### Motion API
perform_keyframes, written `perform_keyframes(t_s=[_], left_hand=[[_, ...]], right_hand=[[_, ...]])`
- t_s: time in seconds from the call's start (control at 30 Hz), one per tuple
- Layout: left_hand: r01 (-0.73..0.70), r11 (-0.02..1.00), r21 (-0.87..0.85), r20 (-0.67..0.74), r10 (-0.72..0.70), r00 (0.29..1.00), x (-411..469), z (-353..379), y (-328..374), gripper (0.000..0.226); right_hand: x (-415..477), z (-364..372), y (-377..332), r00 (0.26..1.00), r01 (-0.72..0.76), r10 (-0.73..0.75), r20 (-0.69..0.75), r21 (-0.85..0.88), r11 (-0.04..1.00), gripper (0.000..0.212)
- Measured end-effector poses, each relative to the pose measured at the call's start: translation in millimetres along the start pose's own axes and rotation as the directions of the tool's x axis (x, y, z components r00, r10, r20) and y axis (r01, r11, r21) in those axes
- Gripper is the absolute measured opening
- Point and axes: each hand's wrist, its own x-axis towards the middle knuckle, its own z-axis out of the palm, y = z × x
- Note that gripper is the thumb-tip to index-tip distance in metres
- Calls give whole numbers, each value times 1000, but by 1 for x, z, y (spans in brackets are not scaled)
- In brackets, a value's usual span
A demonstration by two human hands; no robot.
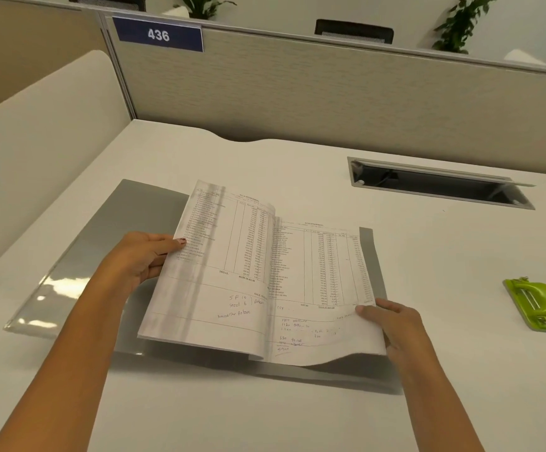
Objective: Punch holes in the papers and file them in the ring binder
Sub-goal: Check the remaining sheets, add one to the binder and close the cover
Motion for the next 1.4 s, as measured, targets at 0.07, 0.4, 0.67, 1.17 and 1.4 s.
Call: perform_keyframes(t_s=[0.07,0.4,0.67,1.17,1.4], left_hand=[[6,1000,-1,-1,-6,1000,-1,-1,-1,20],[-3,1000,17,-24,3,1000,-3,0,2,15],[-41,998,55,-29,43,999,-11,7,6,18],[-115,841,528,-251,283,926,-10,20,-1,22],[-126,890,437,-244,253,936,-8,12,-4,14]], right_hand=[[-10,2,-7,996,2,-7,87,59,998,39],[-82,77,-75,851,374,-387,355,107,921,25],[-108,171,-52,698,641,-474,537,-175,747,31],[-102,199,-6,625,751,-526,577,-259,608,27],[-22,148,13,631,727,-740,232,-510,460,64]])
